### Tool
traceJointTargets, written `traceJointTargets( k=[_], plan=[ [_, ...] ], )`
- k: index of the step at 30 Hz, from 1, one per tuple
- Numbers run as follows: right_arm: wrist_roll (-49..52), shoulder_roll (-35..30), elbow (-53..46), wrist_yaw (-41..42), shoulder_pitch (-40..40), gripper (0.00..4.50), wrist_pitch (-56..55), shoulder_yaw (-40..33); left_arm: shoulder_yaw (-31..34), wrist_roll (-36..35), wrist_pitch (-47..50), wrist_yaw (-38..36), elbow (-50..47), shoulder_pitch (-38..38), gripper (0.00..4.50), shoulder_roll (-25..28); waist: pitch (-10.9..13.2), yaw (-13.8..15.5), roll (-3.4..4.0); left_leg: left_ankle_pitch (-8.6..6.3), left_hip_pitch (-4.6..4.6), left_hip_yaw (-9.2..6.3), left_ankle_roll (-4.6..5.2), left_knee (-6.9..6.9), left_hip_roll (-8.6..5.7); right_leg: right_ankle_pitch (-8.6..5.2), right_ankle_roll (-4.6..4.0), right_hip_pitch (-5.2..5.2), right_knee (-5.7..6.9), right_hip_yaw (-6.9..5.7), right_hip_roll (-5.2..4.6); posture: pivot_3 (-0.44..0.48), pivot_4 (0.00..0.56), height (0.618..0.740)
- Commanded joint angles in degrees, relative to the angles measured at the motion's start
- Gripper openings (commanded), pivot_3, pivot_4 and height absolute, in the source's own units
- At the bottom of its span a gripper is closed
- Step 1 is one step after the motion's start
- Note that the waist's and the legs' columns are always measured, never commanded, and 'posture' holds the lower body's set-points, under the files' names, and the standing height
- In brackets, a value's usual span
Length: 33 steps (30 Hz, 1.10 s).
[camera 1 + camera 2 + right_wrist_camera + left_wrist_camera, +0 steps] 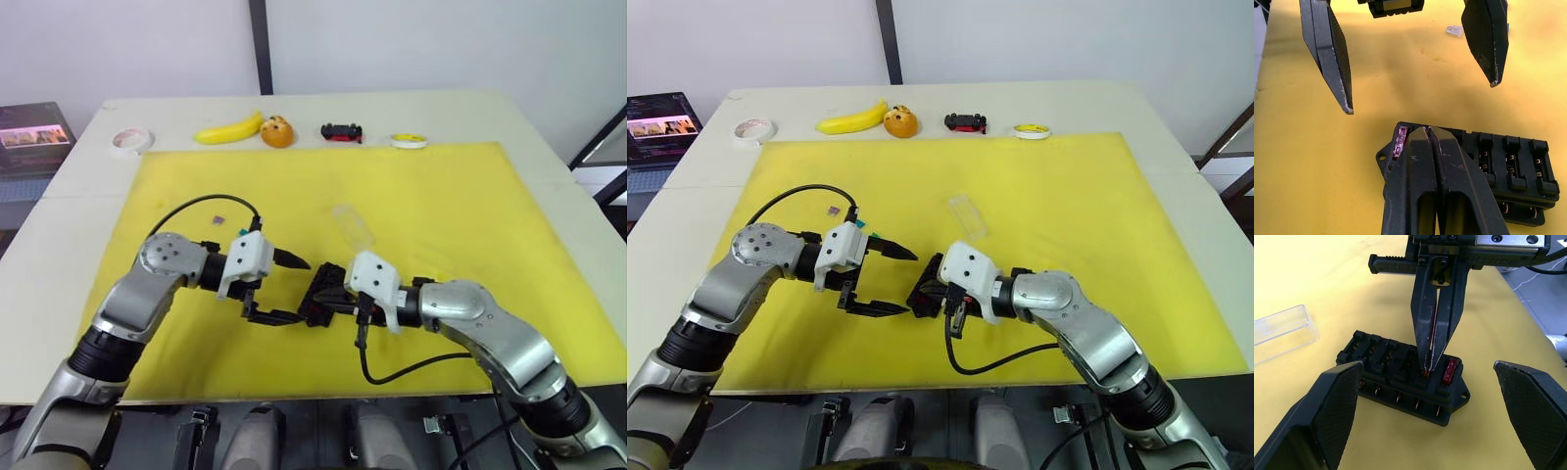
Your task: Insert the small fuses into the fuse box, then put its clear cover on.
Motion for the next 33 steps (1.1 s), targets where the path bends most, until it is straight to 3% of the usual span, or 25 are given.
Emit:
traceJointTargets(
  k=[1, 5, 9, 13, 18, 33],
  plan=[
    [3.69, 0.55, -3.50, 0.08, -0.97, 0.05, 1.57, -3.80, 0.07, -0.15, -0.22, -0.23, -0.20, -1.43, 4.50, -0.08, 0.00, 0.00, 0.00, 0.00, 0.00, 0.00, 0.00, 0.00, 0.00, 0.00, 0.00, 0.00, 0.00, 0.00, 0.00, 0.000, 0.150, 0.740],
    [8.16, -2.14, -7.74, -0.20, -0.58, 0.05, 5.98, -10.41, 0.63, -0.22, -0.13, -0.97, 1.65, -2.13, 4.50, 0.66, 0.00, 0.09, 0.00, 0.00, -0.01, 0.00, 0.00, 0.00, 0.00, 0.00, 0.00, -0.01, 0.00, 0.00, 0.00, 0.000, 0.150, 0.740],
    [8.89, -7.97, -10.74, -0.09, 5.54, 0.05, 8.24, -14.68, 0.25, 0.83, -3.03, -3.41, 5.53, -2.69, 4.50, 1.42, 0.00, 0.21, 0.00, -0.03, 0.00, -0.01, 0.05, 0.00, 0.00, 0.00, 0.00, 0.00, 0.00, -0.02, 0.00, 0.000, 0.150, 0.740],
    [6.90, -10.54, -10.69, -1.95, 10.43, 0.00, 8.01, -13.43, -2.16, 3.72, -6.85, -5.67, 10.30, -3.97, 2.71, 0.64, 0.00, 0.12, 0.00, -0.05, 0.00, 0.03, 0.09, 0.01, -0.02, 0.00, 0.00, 0.03, -0.01, 0.00, 0.00, 0.000, 0.150, 0.740],
    [3.39, -8.65, -8.18, -5.74, 9.22, 0.00, 8.04, -8.29, -4.93, 8.30, -12.64, -5.36, 17.53, -6.69, 0.07, -2.49, 0.00, -0.07, 0.00, -0.05, 0.04, 0.05, 0.10, 0.04, -0.05, 0.00, 0.00, 0.04, 0.05, 0.01, 0.06, 0.000, 0.150, 0.740],
    [-0.66, -4.26, -0.71, -7.08, 4.00, 0.00, 5.88, -3.04, -6.18, 12.35, -16.24, -3.26, 23.16, -8.09, 0.07, -5.95, -0.01, 0.03, -0.01, -0.05, 0.03, 0.01, 0.08, 0.07, -0.03, 0.00, 0.01, 0.03, 0.07, 0.01, 0.04, 0.000, 0.150, 0.740]
  ],
)
